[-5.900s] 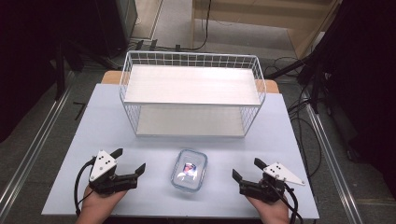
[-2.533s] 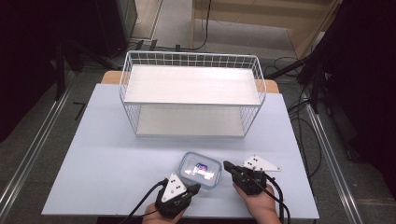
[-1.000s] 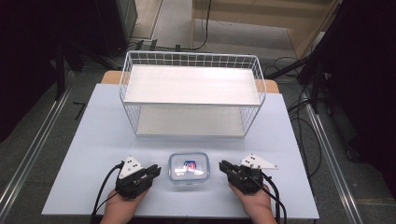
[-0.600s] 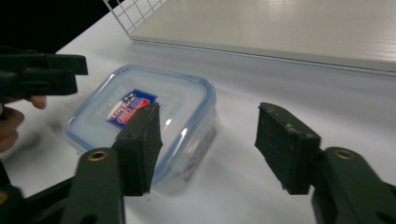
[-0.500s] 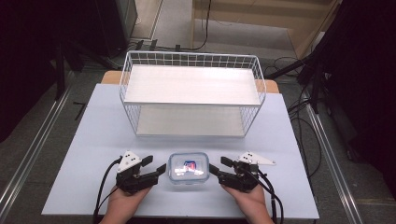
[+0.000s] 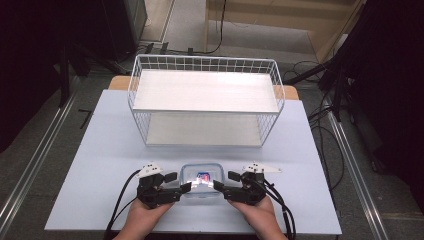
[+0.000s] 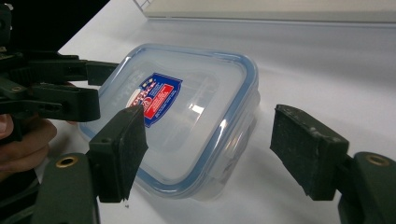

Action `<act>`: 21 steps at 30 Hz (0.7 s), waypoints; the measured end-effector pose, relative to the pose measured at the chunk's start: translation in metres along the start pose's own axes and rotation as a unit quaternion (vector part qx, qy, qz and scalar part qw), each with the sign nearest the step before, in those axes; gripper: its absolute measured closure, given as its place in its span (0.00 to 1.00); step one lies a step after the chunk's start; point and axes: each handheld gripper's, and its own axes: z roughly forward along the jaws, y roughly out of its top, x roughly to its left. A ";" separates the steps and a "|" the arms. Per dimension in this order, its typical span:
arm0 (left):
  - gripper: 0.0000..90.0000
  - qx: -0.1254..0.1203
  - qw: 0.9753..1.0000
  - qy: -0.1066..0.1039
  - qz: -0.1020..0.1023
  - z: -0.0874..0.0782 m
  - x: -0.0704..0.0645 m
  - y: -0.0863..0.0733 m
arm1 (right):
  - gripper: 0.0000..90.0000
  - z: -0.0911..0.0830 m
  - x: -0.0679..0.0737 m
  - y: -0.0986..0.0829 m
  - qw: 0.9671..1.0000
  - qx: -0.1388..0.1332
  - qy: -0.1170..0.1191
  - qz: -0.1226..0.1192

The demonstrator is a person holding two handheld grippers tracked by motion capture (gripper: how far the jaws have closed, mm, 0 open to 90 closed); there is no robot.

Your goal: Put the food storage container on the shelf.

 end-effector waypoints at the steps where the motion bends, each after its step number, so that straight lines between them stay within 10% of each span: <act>1: 0.32 0.001 1.000 -0.004 -0.006 0.000 0.001 0.000 | 0.30 0.000 -0.001 0.000 1.000 0.001 0.002 0.001; 21: 0.36 0.016 0.995 -0.075 -0.068 0.008 0.010 -0.005 | 0.37 0.012 -0.012 -0.006 0.994 0.031 0.067 0.076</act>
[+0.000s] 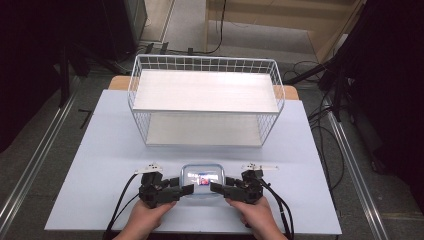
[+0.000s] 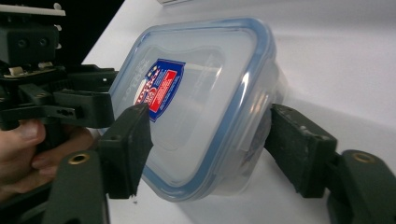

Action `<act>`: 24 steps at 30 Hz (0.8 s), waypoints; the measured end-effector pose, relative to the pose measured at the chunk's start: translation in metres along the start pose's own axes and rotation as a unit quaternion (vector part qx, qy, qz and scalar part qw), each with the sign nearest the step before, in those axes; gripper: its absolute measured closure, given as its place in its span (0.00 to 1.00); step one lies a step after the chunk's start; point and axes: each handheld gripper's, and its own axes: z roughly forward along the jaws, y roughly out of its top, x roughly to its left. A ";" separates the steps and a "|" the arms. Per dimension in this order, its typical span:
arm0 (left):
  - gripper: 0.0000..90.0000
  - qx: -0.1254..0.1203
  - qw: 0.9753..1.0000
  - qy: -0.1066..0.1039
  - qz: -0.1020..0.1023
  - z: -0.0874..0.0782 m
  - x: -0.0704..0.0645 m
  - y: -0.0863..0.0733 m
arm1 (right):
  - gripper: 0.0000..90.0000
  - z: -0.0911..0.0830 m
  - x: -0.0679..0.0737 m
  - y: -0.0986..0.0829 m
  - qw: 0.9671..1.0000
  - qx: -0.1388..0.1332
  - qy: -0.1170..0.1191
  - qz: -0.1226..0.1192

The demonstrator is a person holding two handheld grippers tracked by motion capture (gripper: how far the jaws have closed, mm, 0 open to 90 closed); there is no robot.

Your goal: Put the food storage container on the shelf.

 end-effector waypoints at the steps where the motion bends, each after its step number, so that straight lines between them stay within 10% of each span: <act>1: 0.37 0.000 1.000 -0.001 0.002 -0.002 0.000 0.000 | 0.38 -0.001 -0.001 0.000 1.000 0.001 0.004 0.001; 24: 0.56 -0.024 0.994 0.034 0.102 -0.016 -0.022 -0.009 | 0.57 -0.022 0.009 -0.016 0.998 -0.033 0.008 -0.052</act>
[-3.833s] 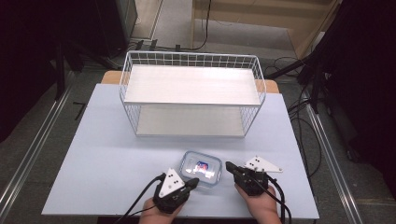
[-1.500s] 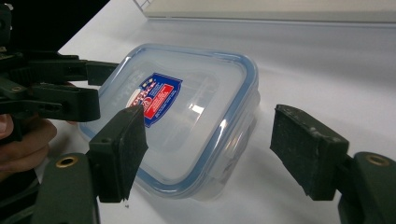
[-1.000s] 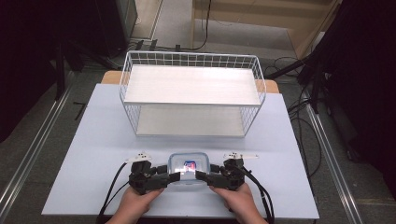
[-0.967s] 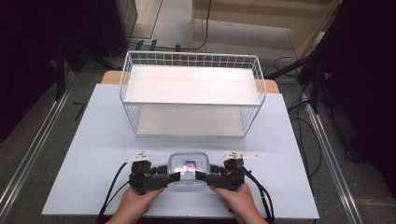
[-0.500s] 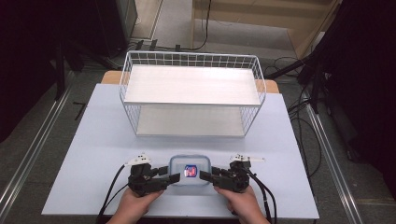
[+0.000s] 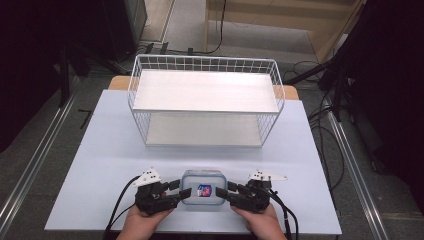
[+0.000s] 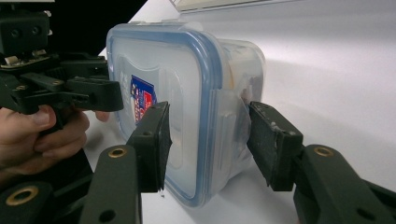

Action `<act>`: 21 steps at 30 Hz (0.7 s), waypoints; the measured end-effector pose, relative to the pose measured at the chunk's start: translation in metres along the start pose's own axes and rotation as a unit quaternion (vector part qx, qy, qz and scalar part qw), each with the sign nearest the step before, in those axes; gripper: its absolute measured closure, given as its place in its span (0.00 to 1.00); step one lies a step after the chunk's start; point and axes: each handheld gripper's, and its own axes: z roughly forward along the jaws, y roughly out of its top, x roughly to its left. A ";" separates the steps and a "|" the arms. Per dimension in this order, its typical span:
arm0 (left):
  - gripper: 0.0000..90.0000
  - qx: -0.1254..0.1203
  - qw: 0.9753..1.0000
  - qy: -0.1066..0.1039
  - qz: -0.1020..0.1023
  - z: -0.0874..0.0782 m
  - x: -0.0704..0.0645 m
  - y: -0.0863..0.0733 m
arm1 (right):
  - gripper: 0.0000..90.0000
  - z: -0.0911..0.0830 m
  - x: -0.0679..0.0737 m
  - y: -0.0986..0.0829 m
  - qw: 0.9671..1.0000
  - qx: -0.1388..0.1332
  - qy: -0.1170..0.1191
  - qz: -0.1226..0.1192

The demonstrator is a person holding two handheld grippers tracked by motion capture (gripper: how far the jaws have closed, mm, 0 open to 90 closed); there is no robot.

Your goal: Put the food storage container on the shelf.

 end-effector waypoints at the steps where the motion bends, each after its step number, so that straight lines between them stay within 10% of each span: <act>1: 0.56 0.000 1.000 0.000 0.000 0.000 0.000 0.000 | 0.57 0.000 0.000 0.000 1.000 0.000 0.000 0.000; 21: 0.55 -0.065 0.996 0.021 0.059 -0.014 -0.015 0.010 | 0.57 -0.011 0.023 0.007 0.993 -0.069 -0.023 -0.094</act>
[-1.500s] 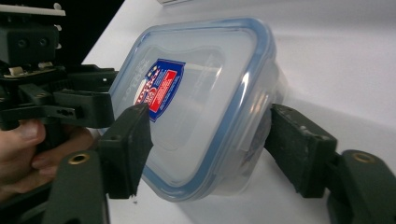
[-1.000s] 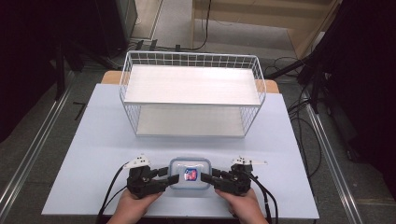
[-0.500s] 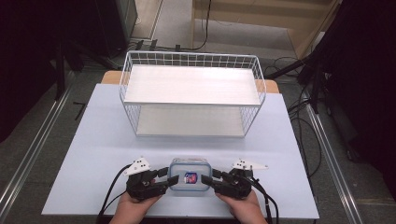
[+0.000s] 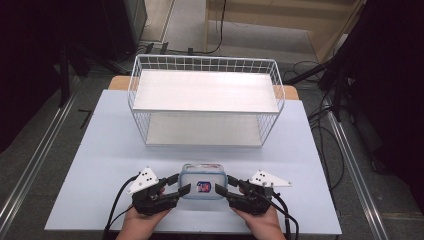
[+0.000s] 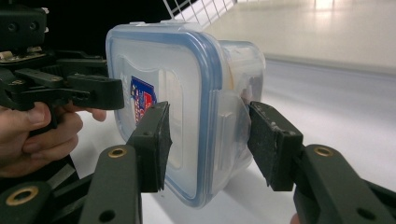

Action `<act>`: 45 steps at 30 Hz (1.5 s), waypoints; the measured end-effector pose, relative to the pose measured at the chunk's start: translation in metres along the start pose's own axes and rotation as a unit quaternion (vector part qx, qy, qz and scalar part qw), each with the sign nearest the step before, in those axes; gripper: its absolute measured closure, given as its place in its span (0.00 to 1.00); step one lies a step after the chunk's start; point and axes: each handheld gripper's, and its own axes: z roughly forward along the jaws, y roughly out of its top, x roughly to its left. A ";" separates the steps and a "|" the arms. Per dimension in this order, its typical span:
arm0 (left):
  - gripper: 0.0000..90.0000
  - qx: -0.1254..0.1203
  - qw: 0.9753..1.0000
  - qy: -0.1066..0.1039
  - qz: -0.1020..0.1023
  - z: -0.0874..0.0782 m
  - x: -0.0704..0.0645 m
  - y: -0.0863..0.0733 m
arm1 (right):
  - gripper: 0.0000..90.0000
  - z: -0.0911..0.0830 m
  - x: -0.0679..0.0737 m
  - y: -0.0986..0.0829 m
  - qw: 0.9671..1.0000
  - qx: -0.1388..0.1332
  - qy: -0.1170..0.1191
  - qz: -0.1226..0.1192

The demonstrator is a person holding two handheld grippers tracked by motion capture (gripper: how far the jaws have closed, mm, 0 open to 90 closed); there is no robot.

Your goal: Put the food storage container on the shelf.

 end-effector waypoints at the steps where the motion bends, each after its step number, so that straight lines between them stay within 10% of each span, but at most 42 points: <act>1: 0.55 0.000 1.000 0.000 0.000 0.000 0.000 0.000 | 0.57 0.000 0.000 0.000 1.000 0.000 0.000 0.000; 45: 0.55 -0.119 0.989 -0.004 0.091 -0.023 -0.024 0.094 | 0.57 -0.038 0.028 0.087 0.986 -0.145 -0.009 -0.080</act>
